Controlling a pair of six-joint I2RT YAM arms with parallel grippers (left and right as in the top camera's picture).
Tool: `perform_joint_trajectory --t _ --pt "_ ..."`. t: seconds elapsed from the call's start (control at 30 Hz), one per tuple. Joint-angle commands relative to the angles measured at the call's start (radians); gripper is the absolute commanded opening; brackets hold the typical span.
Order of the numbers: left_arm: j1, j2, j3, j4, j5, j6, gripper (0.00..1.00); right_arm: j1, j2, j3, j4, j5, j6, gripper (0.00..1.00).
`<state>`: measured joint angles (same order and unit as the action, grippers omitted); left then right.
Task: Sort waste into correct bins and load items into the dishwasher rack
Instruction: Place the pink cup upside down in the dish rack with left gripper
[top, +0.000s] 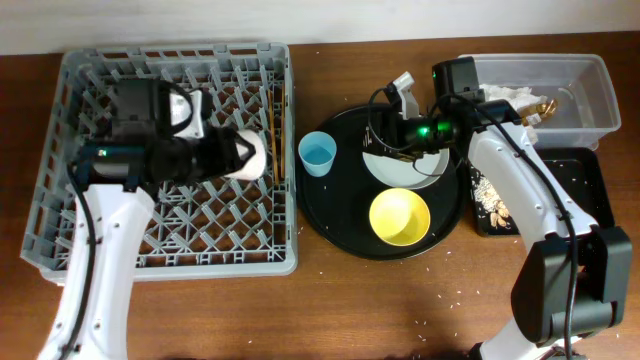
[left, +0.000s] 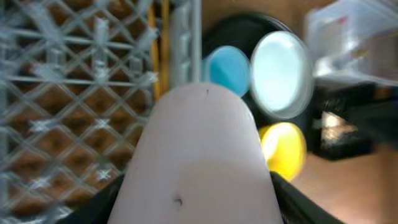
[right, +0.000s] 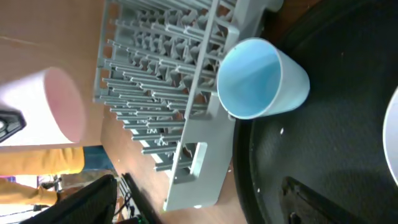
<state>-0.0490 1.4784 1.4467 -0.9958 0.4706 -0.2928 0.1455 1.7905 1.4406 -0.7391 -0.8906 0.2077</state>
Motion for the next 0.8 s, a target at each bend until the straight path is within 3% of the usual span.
perform_joint_trajectory --t 0.0,0.13,0.23,0.33,0.43,0.57,0.67,0.77 --pt "-0.134 -0.003 0.055 -0.169 -0.361 0.089 0.56 0.005 0.003 0.005 -0.013 0.013 -0.017 0.84" --pt "-0.274 0.132 0.025 -0.18 -0.435 0.084 0.54 0.005 0.003 0.005 -0.032 0.013 -0.018 0.84" --pt "-0.291 0.277 0.025 -0.202 -0.497 0.042 0.49 0.005 0.003 0.005 -0.034 0.013 -0.018 0.84" --pt "-0.291 0.388 0.025 -0.19 -0.496 0.04 0.51 0.005 0.003 0.005 -0.032 0.013 -0.018 0.84" --pt "-0.291 0.418 0.025 -0.179 -0.496 0.04 0.94 0.025 0.003 0.005 -0.031 0.161 0.042 0.83" --pt "-0.286 0.417 0.133 -0.224 -0.509 0.04 0.97 0.167 0.003 0.005 0.095 0.56 0.296 0.83" --pt "-0.279 0.416 0.351 -0.305 -0.559 0.04 0.97 0.225 0.07 0.005 0.239 0.637 0.457 0.8" --pt "-0.22 0.417 0.407 -0.308 -0.565 0.04 0.97 0.256 0.174 0.005 0.254 0.629 0.483 0.55"
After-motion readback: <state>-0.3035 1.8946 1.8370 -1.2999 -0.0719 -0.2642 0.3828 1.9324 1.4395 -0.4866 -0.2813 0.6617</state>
